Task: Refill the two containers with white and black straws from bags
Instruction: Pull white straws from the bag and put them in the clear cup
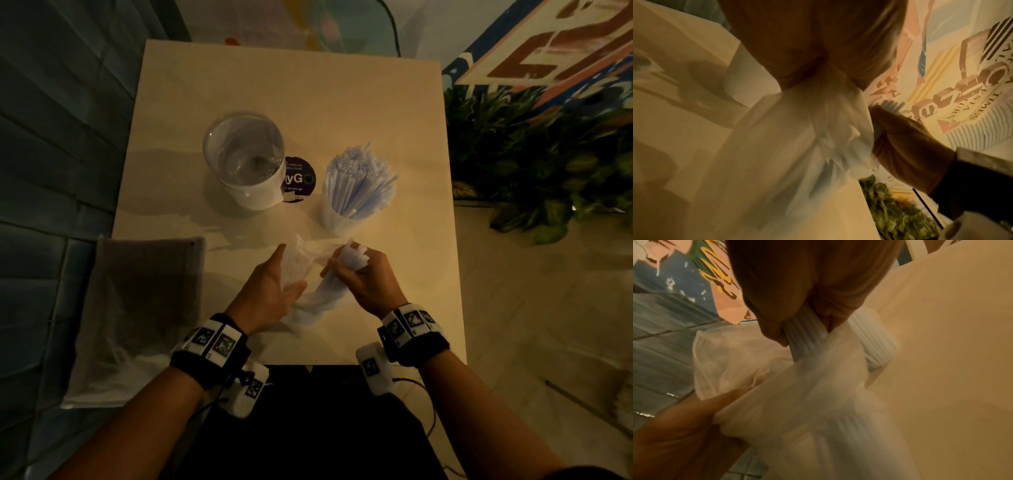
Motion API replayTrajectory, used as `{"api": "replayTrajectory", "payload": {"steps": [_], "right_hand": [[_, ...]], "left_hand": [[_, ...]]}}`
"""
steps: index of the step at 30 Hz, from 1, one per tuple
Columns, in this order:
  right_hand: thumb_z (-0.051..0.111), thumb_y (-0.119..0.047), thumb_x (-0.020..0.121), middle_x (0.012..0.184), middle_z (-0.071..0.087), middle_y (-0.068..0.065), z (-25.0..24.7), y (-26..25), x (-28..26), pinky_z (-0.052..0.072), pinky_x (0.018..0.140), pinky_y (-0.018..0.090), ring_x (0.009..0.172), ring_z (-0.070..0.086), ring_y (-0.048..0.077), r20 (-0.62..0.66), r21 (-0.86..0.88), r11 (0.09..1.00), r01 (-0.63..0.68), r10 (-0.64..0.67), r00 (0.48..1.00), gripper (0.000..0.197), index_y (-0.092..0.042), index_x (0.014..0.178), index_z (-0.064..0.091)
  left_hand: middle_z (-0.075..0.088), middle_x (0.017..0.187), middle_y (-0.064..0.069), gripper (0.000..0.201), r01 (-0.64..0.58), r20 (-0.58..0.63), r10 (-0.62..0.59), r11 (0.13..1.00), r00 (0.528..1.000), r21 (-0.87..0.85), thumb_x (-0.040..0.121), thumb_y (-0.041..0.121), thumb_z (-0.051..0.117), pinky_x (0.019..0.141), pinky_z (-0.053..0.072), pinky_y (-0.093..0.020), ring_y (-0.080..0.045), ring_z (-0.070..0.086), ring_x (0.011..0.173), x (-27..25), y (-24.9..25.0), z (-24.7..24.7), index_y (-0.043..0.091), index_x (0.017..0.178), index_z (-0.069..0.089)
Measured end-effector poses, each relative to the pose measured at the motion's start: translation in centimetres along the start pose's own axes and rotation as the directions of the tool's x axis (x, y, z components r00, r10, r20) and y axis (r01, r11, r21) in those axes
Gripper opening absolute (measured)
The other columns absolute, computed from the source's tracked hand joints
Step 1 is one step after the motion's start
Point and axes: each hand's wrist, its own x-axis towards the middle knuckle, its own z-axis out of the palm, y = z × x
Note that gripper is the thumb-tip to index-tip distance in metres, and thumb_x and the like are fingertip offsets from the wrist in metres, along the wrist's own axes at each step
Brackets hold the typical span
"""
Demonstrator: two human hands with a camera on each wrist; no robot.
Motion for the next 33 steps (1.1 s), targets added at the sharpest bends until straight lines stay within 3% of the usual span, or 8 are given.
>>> {"api": "replayTrajectory", "payload": {"steps": [2,7,11,14,17,26,30,33], "right_hand": [[0.061,-0.022,0.099,0.087,0.073,-0.001,-0.1,0.1,-0.2,0.054,0.081,0.046,0.083,0.069,0.019,0.024,0.003,1.0,-0.011,0.011,1.0,0.021,-0.011,0.085,0.071],[0.065,-0.02,0.095,0.089,0.072,0.002,0.4,-0.6,-0.6,0.053,0.079,0.045,0.082,0.067,0.022,0.108,-0.005,1.0,-0.017,0.017,0.994,0.013,-0.011,0.088,0.07],[0.067,-0.018,0.093,0.092,0.071,0.004,1.9,-1.0,-0.6,0.051,0.078,0.043,0.083,0.065,0.024,0.231,-0.042,0.999,0.003,0.007,0.973,0.008,-0.011,0.097,0.07],[0.067,-0.022,0.095,0.097,0.071,0.002,2.6,-1.4,-0.4,0.05,0.079,0.037,0.085,0.066,0.021,0.283,-0.055,0.996,0.069,-0.051,0.958,0.013,-0.014,0.105,0.07],[0.067,-0.026,0.095,0.101,0.071,0.001,2.6,-1.7,-0.2,0.05,0.08,0.034,0.087,0.065,0.018,0.28,-0.05,0.995,0.083,-0.066,0.958,0.018,-0.014,0.108,0.067],[0.071,-0.021,0.089,0.081,0.069,0.009,2.6,-1.5,0.5,0.05,0.068,0.04,0.069,0.062,0.033,0.255,-0.073,0.997,0.028,-0.008,0.967,0.011,-0.013,0.094,0.065],[0.067,-0.016,0.092,0.085,0.069,0.005,2.7,-1.7,0.7,0.049,0.073,0.037,0.075,0.062,0.024,0.195,-0.067,0.997,0.031,-0.017,0.981,0.006,-0.01,0.095,0.068],[0.066,-0.009,0.093,0.086,0.068,-0.002,2.0,-2.0,0.9,0.049,0.076,0.024,0.079,0.062,0.011,0.07,0.025,0.999,0.035,-0.037,0.997,0.005,-0.009,0.088,0.067]], "left_hand": [[0.056,0.119,0.01,0.061,-0.02,0.027,0.02,1.0,0.999,0.024,0.086,0.01,0.07,0.087,0.038,-0.007,-0.004,0.053,0.11,-0.1,0.2,-0.2,0.016,0.139,0.041],[0.064,0.105,0.011,0.036,0.032,0.015,-0.031,0.999,0.999,-0.037,0.095,0.024,0.061,0.094,0.048,-0.027,0.0,0.06,0.097,-0.1,0.2,-0.5,0.018,0.129,0.053],[0.063,0.108,0.013,0.032,0.086,-0.113,-0.109,0.977,0.988,-0.197,0.1,0.023,0.05,0.083,0.046,-0.009,0.007,0.06,0.091,-0.2,0.4,-0.2,0.023,0.132,0.049],[0.06,0.131,-0.001,0.041,0.126,-0.203,-0.196,0.941,0.959,-0.315,0.101,0.03,0.049,0.107,0.043,-0.033,-0.013,0.057,0.119,0.2,0.3,0.0,0.019,0.14,0.047],[0.059,0.132,-0.004,0.041,0.129,-0.255,-0.237,0.917,0.937,-0.378,0.1,0.031,0.049,0.11,0.04,-0.043,-0.02,0.055,0.122,0.7,0.3,0.1,0.018,0.139,0.05],[0.063,0.11,0.005,0.034,0.127,-0.257,-0.284,0.86,0.924,-0.494,0.101,0.032,0.048,0.079,0.047,-0.027,-0.008,0.061,0.095,1.6,0.9,0.2,0.025,0.134,0.049],[0.059,0.13,-0.002,0.043,0.118,-0.245,-0.255,0.878,0.935,-0.464,0.1,0.033,0.05,0.1,0.046,-0.037,-0.019,0.058,0.116,1.7,0.6,-0.1,0.022,0.141,0.046],[0.057,0.134,-0.001,0.044,0.066,-0.239,-0.17,0.92,0.956,-0.387,0.1,0.03,0.051,0.105,0.042,-0.033,-0.016,0.054,0.122,1.5,0.6,-0.4,0.02,0.143,0.044]]}}
